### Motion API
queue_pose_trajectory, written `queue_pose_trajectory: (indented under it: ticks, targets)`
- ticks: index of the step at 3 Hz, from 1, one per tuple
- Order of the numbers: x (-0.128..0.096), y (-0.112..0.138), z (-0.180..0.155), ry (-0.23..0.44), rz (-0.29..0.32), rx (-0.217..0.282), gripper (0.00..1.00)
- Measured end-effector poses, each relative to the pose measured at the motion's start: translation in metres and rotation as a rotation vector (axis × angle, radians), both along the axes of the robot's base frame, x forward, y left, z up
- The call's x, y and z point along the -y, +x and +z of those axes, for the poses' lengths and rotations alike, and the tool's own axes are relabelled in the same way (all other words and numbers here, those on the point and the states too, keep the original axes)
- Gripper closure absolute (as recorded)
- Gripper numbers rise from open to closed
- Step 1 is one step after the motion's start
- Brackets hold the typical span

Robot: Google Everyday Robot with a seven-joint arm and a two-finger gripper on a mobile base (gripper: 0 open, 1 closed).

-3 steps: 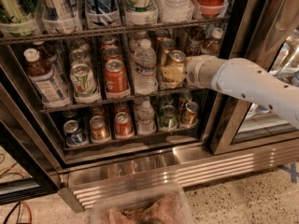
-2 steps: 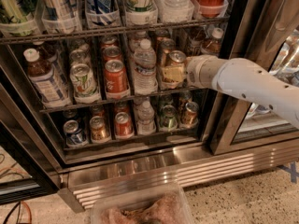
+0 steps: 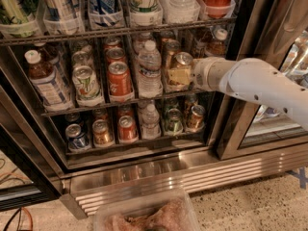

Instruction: Pick orange can from middle shelf of fridge

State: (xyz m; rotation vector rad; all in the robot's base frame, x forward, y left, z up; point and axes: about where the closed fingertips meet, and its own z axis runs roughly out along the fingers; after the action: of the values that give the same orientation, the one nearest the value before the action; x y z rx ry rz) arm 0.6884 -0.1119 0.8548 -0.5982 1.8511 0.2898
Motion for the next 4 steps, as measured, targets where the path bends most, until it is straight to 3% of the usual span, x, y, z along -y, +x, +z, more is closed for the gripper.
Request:
queue_pose_trajectory:
  ticks: [2, 4]
  targets:
    - [-0.004, -0.008, 0.003, 0.010, 0.023, -0.016, 1.00]
    - [-0.015, -0.037, 0.027, 0.068, 0.074, -0.041, 1.00]
